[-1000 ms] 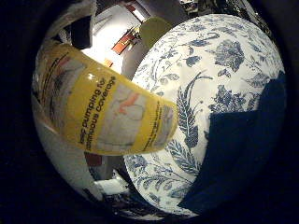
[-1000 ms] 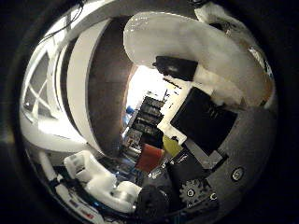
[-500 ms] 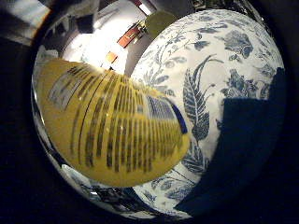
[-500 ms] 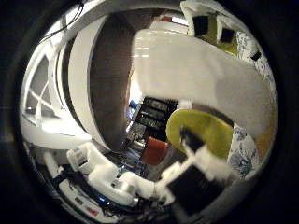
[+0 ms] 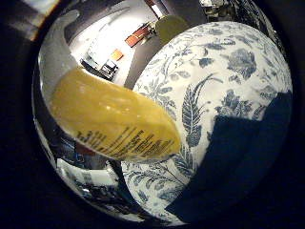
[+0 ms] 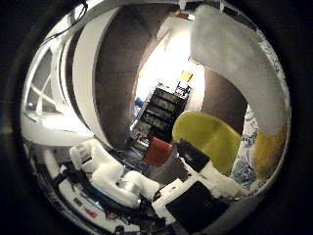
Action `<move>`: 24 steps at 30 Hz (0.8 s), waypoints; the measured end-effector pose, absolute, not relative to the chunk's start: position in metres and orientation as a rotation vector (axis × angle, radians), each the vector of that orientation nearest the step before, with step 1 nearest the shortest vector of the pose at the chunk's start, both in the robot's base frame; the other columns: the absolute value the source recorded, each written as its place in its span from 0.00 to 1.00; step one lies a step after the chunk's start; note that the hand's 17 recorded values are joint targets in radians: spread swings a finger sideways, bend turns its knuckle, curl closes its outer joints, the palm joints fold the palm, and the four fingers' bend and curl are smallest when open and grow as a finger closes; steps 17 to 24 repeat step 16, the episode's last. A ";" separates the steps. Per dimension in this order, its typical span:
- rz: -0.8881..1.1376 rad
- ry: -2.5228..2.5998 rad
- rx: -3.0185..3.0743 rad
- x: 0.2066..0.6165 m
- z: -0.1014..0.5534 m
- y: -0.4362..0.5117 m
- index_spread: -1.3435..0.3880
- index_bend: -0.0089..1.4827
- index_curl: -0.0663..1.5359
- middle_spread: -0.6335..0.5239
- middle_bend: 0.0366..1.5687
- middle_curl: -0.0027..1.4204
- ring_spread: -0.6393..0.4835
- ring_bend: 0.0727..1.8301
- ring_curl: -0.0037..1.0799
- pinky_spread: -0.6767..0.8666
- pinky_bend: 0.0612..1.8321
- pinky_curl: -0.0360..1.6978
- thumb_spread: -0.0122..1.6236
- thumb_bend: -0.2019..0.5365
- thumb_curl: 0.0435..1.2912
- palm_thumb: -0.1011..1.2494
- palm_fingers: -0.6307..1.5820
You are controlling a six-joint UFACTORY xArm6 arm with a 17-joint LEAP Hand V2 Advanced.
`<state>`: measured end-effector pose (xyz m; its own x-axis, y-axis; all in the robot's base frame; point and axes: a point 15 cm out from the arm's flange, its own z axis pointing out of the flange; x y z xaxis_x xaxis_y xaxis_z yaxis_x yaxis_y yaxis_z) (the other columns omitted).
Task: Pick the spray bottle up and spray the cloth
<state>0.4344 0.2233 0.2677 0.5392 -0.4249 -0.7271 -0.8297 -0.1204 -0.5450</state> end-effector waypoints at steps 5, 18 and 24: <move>0.423 1.029 -1.772 0.433 0.290 0.204 0.57 0.10 0.19 0.70 0.13 0.22 0.77 0.20 0.23 0.71 0.22 0.23 0.62 0.24 0.32 0.60 0.28; 0.380 1.029 -1.893 0.401 0.330 0.166 0.60 0.10 0.19 0.73 0.11 0.23 0.80 0.16 0.23 0.73 0.23 0.22 0.62 0.24 0.28 0.57 0.28; 0.380 1.029 -1.893 0.401 0.330 0.166 0.60 0.10 0.19 0.73 0.11 0.23 0.80 0.16 0.23 0.73 0.23 0.22 0.62 0.24 0.28 0.57 0.28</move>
